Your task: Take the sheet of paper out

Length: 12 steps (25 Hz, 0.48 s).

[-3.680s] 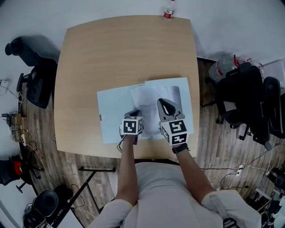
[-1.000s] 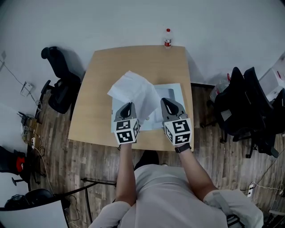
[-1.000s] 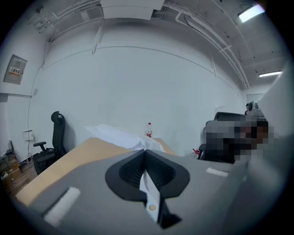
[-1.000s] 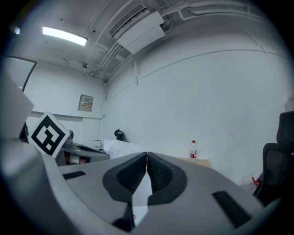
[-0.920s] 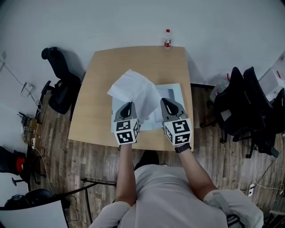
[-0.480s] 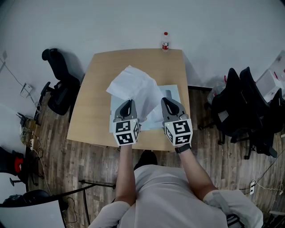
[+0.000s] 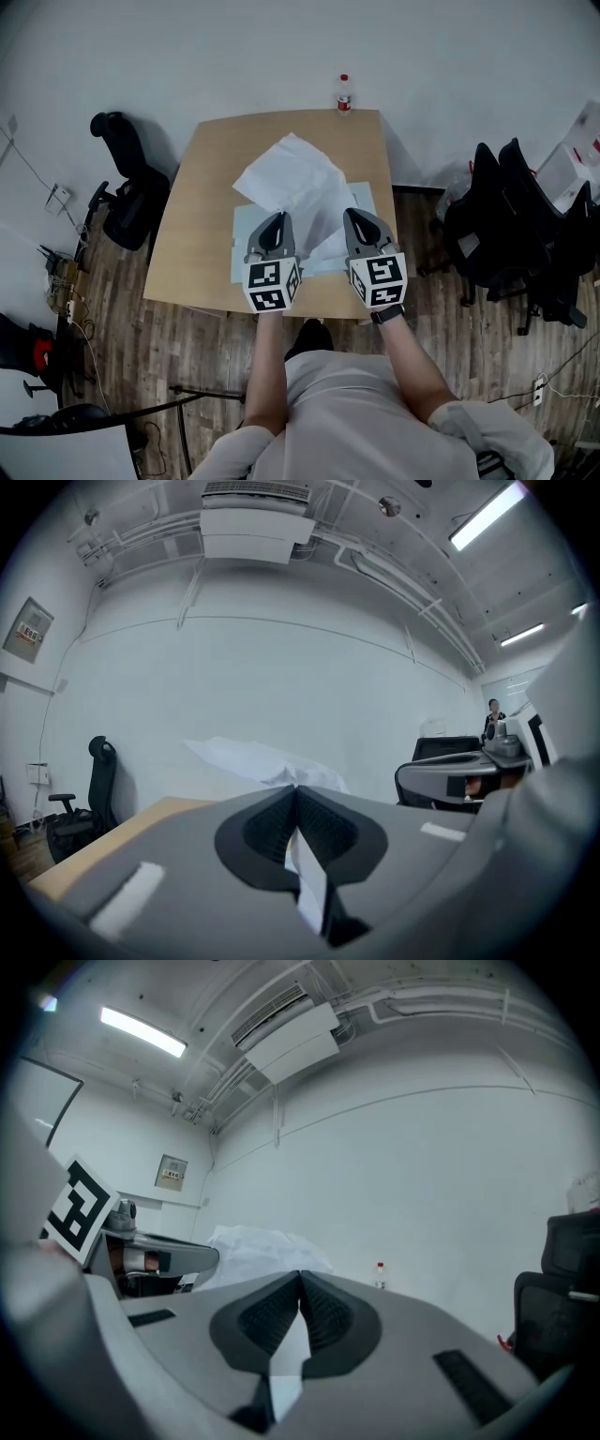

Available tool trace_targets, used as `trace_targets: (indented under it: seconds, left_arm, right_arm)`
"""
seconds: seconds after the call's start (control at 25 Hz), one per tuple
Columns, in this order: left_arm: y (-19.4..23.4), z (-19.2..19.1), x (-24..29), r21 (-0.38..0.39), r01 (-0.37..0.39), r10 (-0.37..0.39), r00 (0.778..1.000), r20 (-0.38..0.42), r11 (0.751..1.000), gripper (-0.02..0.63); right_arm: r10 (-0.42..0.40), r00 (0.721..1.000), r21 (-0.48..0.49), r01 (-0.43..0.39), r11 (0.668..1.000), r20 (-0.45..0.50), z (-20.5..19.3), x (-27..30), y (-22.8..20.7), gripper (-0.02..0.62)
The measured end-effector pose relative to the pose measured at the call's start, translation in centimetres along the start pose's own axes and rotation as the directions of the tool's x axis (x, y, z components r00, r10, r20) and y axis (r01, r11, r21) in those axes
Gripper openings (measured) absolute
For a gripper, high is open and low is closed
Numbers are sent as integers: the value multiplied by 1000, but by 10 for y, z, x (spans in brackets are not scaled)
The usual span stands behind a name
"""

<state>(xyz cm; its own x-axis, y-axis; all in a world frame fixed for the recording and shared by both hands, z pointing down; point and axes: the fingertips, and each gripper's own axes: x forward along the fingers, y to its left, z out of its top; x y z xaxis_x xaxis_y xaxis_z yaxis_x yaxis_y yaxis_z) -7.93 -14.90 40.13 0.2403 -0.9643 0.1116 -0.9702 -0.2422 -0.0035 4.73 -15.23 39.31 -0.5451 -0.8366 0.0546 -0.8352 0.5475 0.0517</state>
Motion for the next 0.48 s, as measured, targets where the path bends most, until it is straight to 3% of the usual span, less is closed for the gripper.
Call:
trace_targets:
  seconds: [0.48]
  left_arm:
    - [-8, -11, 8, -6, 38, -38, 999, -21, 999, 12]
  right_arm:
    - [-46, 999, 11, 46, 999, -25, -12, -5, -12, 12]
